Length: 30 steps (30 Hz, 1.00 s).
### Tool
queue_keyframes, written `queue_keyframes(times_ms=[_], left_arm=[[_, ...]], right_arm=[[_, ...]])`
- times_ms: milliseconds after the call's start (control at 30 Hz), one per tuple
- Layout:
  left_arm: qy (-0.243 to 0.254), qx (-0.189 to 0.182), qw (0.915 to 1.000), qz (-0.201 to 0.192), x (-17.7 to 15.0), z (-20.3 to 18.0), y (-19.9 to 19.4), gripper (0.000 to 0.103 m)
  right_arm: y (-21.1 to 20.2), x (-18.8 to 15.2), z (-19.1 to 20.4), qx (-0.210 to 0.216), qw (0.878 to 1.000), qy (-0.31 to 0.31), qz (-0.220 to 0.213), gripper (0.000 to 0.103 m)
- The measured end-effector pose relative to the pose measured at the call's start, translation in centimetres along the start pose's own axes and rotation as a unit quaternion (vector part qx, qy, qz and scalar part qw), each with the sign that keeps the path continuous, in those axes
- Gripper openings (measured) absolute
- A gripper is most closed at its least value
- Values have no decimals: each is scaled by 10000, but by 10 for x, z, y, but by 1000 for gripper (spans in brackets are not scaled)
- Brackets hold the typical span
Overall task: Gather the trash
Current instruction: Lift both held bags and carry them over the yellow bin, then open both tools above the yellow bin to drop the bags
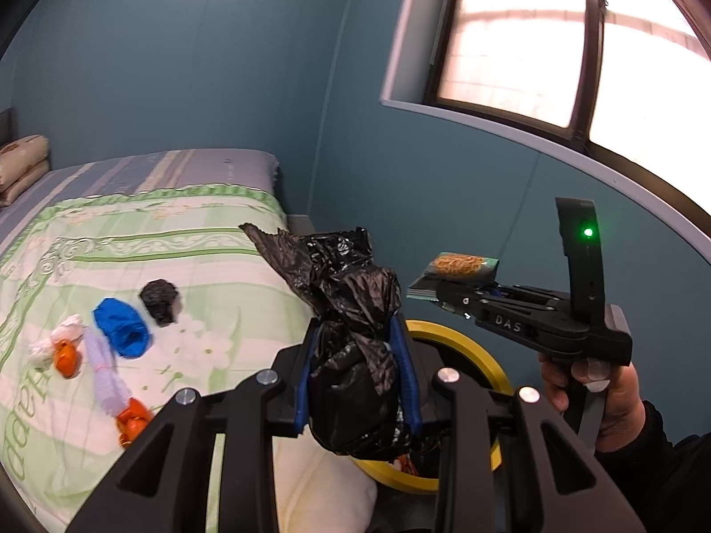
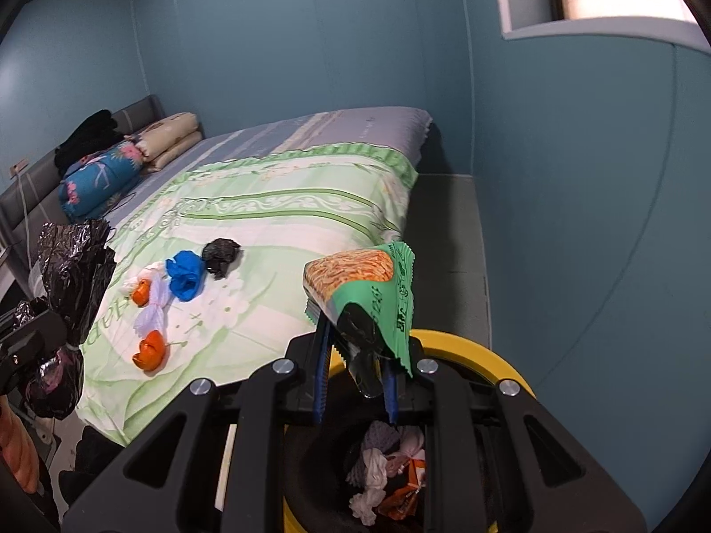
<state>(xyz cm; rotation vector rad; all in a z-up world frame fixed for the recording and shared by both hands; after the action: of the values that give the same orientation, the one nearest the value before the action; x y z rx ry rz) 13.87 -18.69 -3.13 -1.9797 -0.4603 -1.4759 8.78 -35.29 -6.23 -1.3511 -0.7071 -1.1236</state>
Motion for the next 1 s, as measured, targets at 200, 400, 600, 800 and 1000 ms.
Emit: queue_keyframes(times_ms=[200, 400, 600, 800, 1000], left_arm=[[71, -362, 9991, 204, -11, -19, 18, 29], [-76, -575, 9971, 486, -31, -30, 39, 29], [-198, -716, 9929, 935, -57, -42, 65, 29], [-381, -886, 9856, 1389, -86, -48, 86, 29], [-558, -929, 9802, 1654, -105, -46, 99, 29]], right_arm=[[-9, -12, -21, -372, 9992, 25, 126, 19], [-10, -24, -43, -669, 9973, 26, 297, 19], [0, -43, -52, -696, 9956, 64, 621, 19], [10, -59, -58, -666, 9936, 94, 904, 20], [16, -68, -64, -656, 9921, 174, 1055, 21]])
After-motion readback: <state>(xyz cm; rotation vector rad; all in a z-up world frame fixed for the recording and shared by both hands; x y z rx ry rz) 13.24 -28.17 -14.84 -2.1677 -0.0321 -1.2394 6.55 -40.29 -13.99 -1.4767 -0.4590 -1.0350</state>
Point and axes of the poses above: each gripper's, at about its wrist camera, not at the fingertips, and y roughly the way its jaws point, z to its left, x to its top, the point moved 6 cm from there along y, roughly the way its jaws point, and after that the axes turned 15 degrees about -z, right-handed, at the moved point
